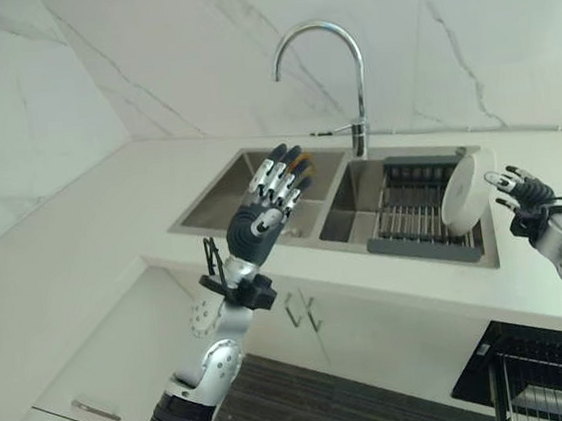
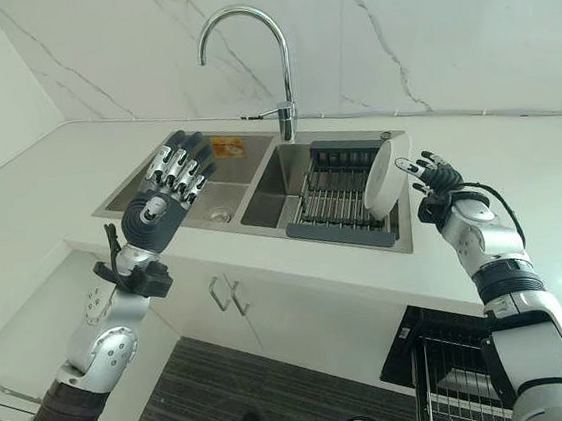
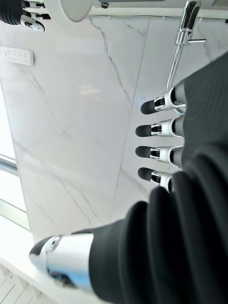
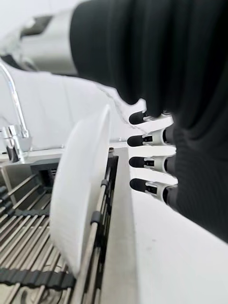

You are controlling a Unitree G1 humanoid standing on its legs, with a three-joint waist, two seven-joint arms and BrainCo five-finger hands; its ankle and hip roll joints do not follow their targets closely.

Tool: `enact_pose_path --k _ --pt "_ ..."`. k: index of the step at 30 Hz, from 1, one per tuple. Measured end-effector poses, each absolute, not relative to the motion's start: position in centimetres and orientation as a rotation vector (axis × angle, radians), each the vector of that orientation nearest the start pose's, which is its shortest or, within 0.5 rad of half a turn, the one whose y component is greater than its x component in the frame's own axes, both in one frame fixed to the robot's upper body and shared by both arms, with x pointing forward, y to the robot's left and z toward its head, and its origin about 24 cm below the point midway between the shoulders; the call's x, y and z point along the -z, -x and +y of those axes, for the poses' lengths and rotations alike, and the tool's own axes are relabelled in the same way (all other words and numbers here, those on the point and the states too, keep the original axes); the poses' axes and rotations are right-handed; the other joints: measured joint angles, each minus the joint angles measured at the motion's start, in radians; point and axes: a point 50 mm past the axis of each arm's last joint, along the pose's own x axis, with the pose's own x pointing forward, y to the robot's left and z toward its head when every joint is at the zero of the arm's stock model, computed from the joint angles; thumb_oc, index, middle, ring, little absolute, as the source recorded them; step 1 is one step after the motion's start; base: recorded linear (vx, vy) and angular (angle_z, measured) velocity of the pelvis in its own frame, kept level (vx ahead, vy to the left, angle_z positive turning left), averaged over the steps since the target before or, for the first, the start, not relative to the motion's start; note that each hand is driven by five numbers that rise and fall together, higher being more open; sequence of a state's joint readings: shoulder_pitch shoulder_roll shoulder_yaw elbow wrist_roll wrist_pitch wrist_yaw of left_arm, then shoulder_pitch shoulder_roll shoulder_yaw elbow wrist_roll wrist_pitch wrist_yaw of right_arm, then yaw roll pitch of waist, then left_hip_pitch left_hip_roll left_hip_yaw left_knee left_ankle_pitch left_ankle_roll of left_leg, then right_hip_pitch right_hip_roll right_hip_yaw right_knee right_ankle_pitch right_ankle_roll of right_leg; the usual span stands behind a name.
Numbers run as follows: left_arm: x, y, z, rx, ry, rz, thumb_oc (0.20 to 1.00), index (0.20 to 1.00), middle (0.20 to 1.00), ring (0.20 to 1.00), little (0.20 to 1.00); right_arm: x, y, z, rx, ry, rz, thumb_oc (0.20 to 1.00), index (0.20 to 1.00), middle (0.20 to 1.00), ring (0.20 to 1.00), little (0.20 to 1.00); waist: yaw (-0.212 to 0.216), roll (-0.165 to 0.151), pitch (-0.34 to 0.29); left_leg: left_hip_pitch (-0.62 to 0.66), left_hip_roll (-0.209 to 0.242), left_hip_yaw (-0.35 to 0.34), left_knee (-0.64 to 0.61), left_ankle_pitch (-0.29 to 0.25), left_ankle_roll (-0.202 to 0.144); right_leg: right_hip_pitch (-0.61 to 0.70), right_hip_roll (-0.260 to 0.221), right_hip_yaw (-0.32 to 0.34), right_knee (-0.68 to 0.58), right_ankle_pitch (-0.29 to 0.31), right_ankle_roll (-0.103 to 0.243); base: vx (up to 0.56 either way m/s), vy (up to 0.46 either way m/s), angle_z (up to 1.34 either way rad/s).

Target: Place the dishes in the dishwasher.

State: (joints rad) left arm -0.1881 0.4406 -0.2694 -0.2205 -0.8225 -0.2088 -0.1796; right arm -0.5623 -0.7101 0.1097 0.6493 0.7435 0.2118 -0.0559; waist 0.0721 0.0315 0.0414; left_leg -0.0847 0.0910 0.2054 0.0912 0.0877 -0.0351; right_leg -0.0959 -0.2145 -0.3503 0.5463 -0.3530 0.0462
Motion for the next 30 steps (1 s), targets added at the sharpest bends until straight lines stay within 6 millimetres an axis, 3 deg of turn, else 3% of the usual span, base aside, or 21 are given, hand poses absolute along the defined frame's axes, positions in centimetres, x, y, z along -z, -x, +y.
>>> enact_pose_path --k 30 --pt "-14.86 -26.06 13.73 0.575 0.382 -0.427 1.000 1.000 1.000 1.000 1.000 -9.40 -33.70 -30.88 0.250 -0.053 0.266 1.000 1.000 1.000 1.000 1.000 0.021 0.000 0.000 -0.002 -0.002 -0.029 0.015 0.001 0.000 0.032 -0.004 -0.039 0.000 -0.008 -0.001 0.01 0.000 0.03"
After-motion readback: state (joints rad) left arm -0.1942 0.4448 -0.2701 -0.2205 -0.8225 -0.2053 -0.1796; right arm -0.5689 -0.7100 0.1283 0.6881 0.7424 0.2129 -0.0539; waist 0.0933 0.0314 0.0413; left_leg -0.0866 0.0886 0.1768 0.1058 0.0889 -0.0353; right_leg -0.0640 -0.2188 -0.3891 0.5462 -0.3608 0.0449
